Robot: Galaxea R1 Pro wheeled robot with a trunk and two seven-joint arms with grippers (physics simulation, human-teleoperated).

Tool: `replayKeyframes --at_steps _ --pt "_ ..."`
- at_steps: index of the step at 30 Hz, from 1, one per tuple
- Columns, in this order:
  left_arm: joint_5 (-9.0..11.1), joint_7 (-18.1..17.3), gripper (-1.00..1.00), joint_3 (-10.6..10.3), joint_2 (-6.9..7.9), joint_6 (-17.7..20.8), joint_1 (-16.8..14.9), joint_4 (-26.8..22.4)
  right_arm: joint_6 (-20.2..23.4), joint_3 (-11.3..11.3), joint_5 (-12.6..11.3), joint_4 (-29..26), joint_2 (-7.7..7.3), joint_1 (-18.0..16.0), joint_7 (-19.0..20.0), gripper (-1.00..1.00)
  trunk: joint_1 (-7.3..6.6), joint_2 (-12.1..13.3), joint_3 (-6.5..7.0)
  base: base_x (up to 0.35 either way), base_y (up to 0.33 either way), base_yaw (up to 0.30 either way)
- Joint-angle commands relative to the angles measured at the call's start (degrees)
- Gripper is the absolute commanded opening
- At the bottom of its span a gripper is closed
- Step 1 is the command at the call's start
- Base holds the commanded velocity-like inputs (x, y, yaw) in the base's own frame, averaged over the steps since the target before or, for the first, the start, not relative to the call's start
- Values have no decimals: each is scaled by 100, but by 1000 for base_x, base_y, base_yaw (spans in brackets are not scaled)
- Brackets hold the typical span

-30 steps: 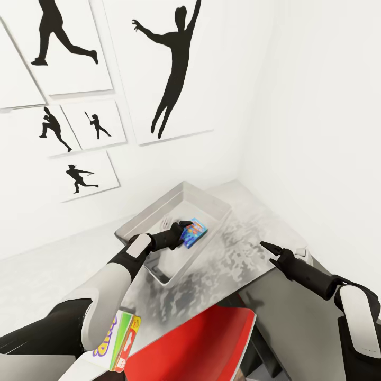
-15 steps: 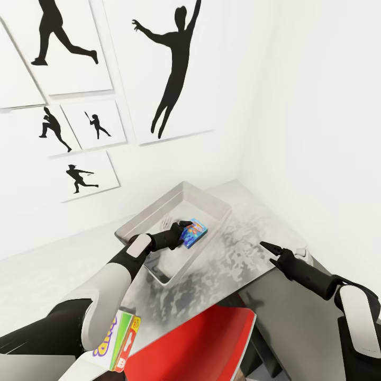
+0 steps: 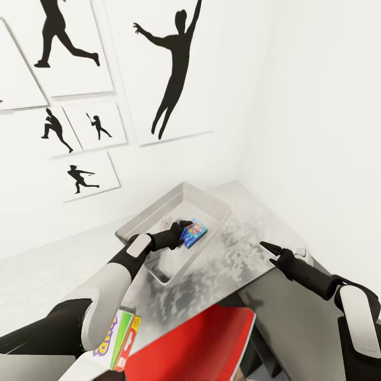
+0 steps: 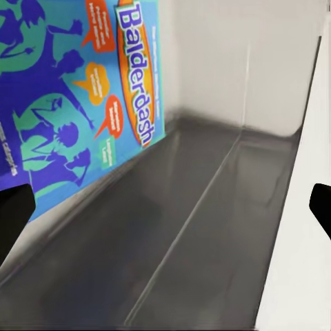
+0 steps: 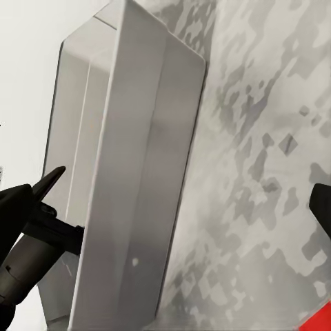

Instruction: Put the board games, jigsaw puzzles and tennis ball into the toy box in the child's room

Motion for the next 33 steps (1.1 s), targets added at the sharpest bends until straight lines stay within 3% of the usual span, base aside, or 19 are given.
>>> replayKeyframes --at_steps 1,14,33 --pt "-10 -5 100 48 -5 40 -5 -14 30 -8 36 -2 0 -6 36 100 3 -10 -2 -92 0 0" --pt "-10 11 100 30 -5 116 6 -689 31 -8 34 0 0 -6 36 100 3 -10 113 -65 0 0" --pt "-8 9 100 25 -5 130 13 -758 31 -2 33 -1 0 -6 36 100 3 -10 285 -1 0 0"
